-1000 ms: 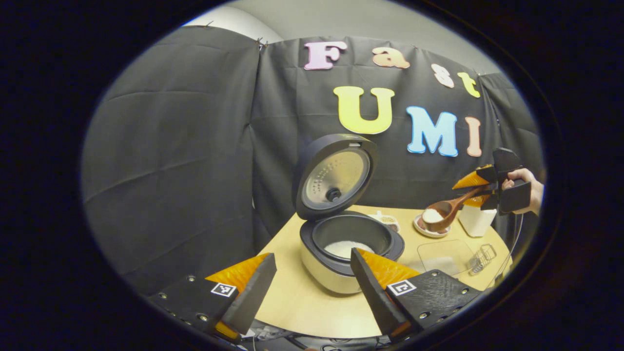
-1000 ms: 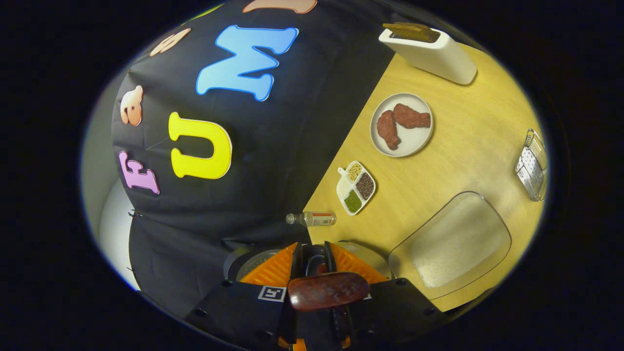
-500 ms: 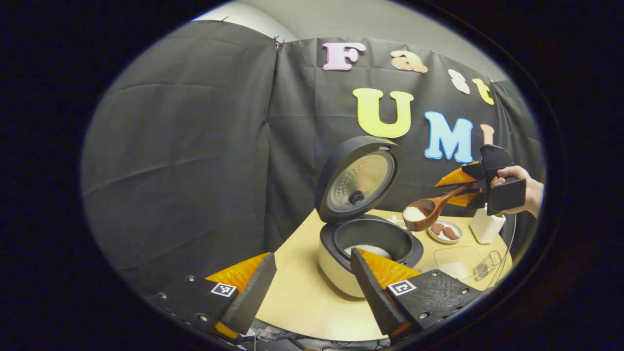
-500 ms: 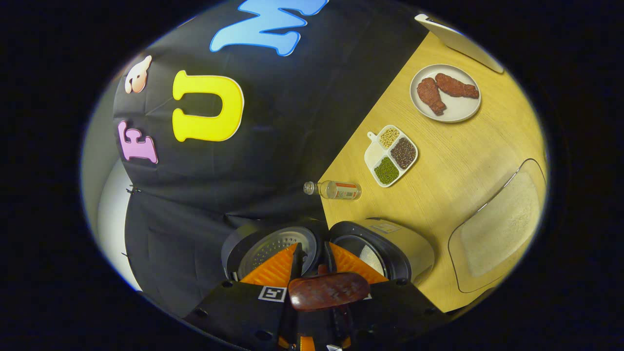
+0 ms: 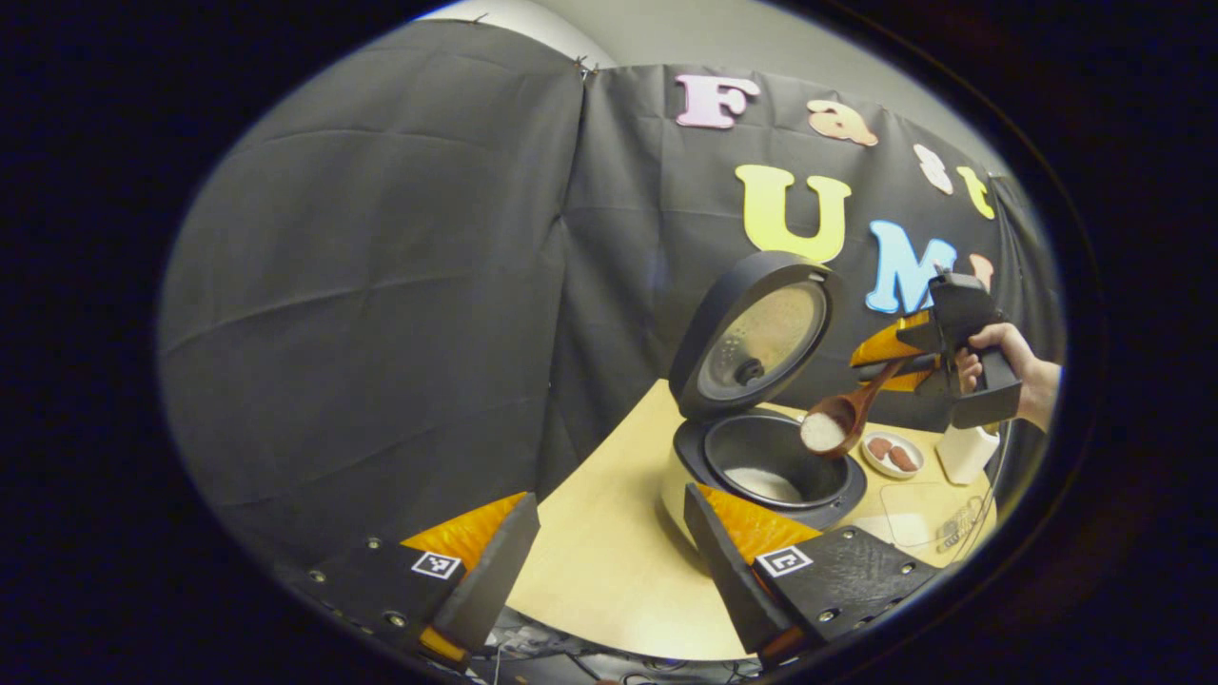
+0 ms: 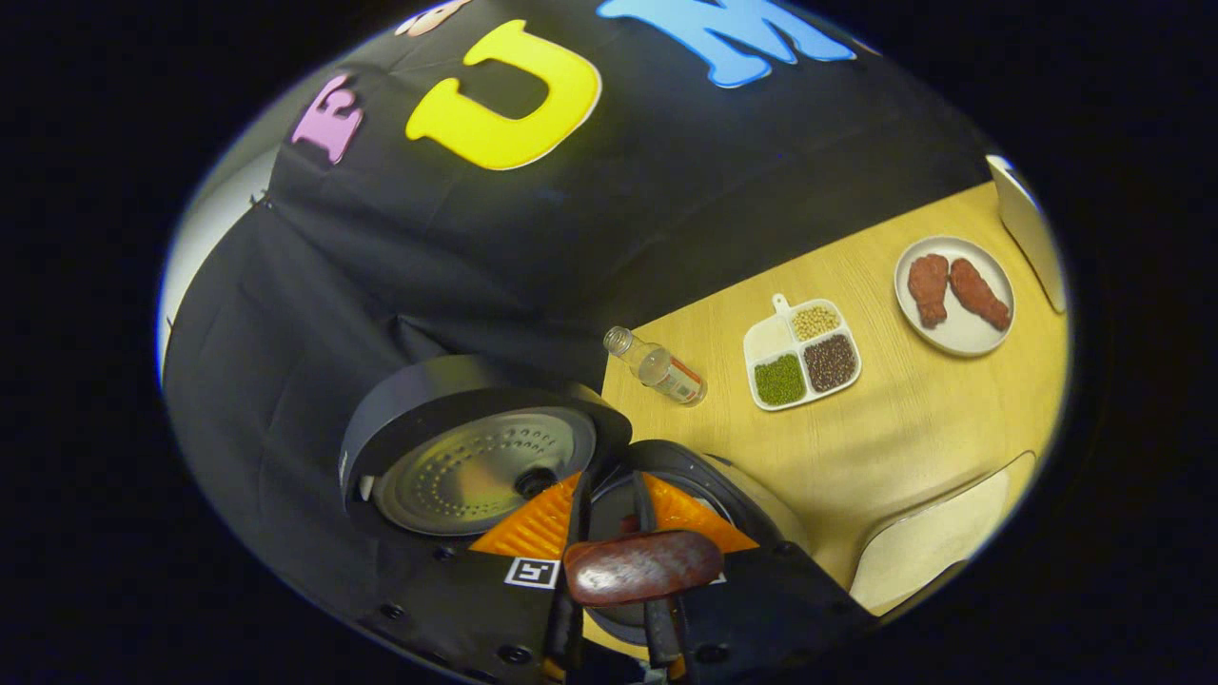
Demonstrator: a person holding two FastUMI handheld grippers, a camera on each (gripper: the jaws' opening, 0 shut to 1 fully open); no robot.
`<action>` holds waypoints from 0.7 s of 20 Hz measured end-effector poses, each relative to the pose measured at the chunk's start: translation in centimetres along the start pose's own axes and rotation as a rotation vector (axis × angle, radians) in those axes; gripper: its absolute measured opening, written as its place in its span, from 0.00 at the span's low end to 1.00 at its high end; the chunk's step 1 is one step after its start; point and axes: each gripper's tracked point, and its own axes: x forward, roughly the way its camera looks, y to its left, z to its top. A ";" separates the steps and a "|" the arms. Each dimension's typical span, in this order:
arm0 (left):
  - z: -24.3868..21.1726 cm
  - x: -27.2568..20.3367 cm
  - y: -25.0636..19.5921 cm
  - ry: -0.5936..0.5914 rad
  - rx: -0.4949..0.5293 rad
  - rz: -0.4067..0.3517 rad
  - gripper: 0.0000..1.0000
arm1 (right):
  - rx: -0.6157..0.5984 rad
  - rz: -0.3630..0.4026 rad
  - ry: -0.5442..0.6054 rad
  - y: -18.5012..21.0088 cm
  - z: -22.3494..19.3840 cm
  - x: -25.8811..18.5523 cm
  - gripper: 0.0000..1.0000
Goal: Close the left gripper, press the button to open the rice cooker; take a wooden spoon from the chopstick holder with the right hand, scoop a spoonful of rice and pour it into the rice cooker, then put the wooden spoon back into the chopstick holder.
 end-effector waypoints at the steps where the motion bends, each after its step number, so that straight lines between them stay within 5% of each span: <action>1: -0.3 -0.1 0.2 0.004 -0.001 0.003 0.96 | -0.049 -0.010 0.004 0.2 -0.3 0.2 0.24; 14: -1.1 -1.7 0.1 0.013 0.027 0.015 0.96 | -0.478 -0.058 -0.004 1.5 -1.8 2.4 0.24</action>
